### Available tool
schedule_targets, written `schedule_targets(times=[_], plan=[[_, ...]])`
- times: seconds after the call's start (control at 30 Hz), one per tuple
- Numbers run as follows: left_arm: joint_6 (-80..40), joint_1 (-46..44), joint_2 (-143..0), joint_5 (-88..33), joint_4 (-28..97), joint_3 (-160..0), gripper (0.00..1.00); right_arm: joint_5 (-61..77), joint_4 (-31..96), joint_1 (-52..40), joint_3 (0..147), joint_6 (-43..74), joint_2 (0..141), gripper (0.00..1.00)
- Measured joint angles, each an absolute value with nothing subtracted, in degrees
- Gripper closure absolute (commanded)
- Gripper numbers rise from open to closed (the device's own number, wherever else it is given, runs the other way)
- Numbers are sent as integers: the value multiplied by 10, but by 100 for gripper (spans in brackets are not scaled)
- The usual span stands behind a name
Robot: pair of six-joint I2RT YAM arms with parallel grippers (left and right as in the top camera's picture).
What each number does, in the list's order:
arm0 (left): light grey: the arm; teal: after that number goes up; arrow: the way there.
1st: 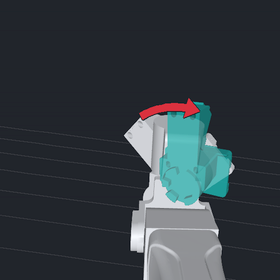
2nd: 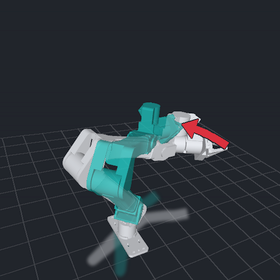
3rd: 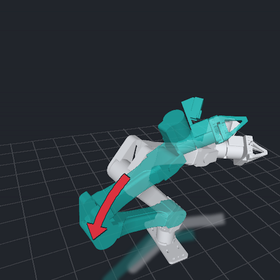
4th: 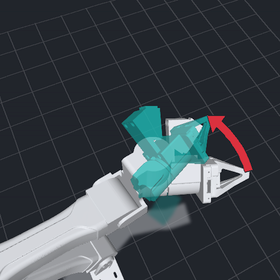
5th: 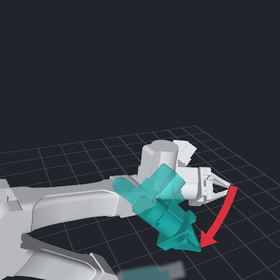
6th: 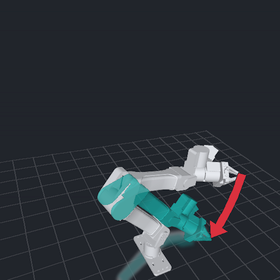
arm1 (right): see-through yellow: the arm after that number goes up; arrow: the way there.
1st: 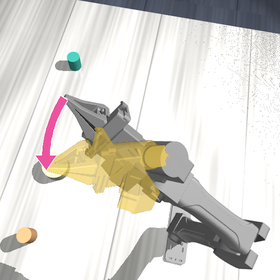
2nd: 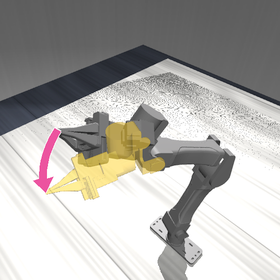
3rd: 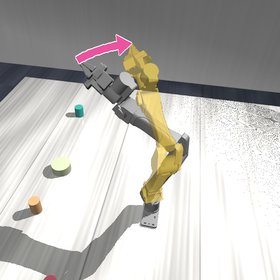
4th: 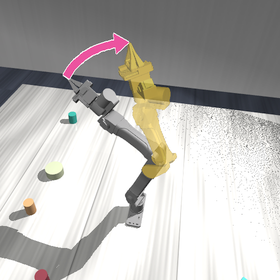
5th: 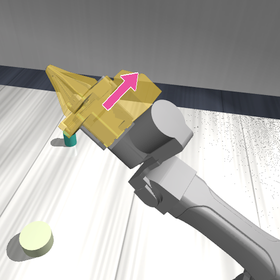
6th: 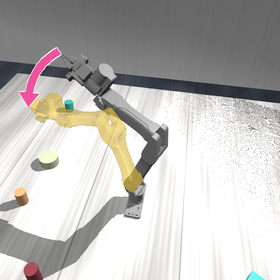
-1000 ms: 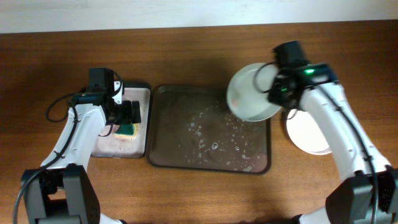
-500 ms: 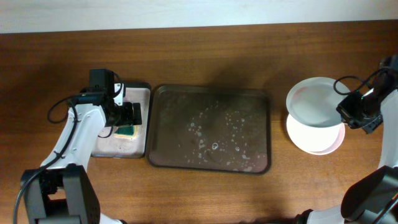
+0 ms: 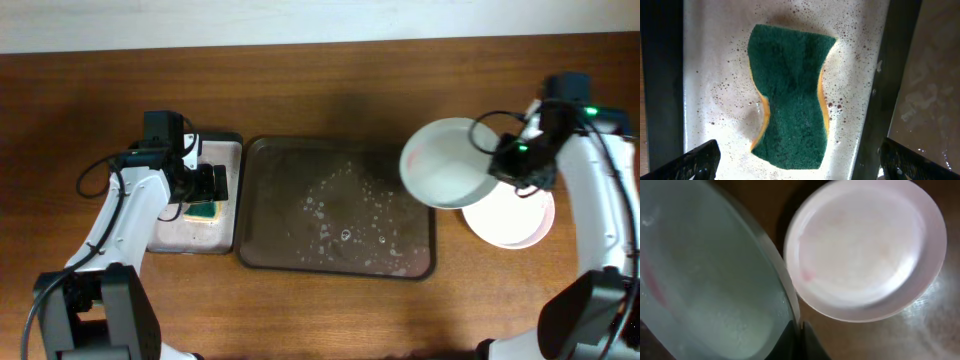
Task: Clean dirty plates on tray and stack at the side
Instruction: 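Lower the green plate onto the stack and release with right gripper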
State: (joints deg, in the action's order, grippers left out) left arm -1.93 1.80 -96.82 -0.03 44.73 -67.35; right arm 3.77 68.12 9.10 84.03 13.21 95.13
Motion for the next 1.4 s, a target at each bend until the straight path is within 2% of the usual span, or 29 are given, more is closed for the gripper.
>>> schedule_targets(times=[0.2,0.4,0.5,0.77,0.97,1.3,1.4], plan=[[-19,18,-968,-1,446,-674,1,-102,661,-59,840,159,951,96],[-19,18,-968,-2,446,-674,1,-299,647,-206,840,203,951,96],[-19,18,-968,-2,446,-674,1,-472,611,-316,839,213,951,96],[-19,18,-968,-2,446,-674,1,-720,552,-476,839,201,951,96],[-19,18,-968,-2,446,-674,1,-766,552,-525,839,183,951,96],[-19,18,-968,-2,446,-674,1,-780,547,-522,839,182,951,96],[-19,18,-968,-2,446,-674,1,-740,546,-496,839,188,951,96]])
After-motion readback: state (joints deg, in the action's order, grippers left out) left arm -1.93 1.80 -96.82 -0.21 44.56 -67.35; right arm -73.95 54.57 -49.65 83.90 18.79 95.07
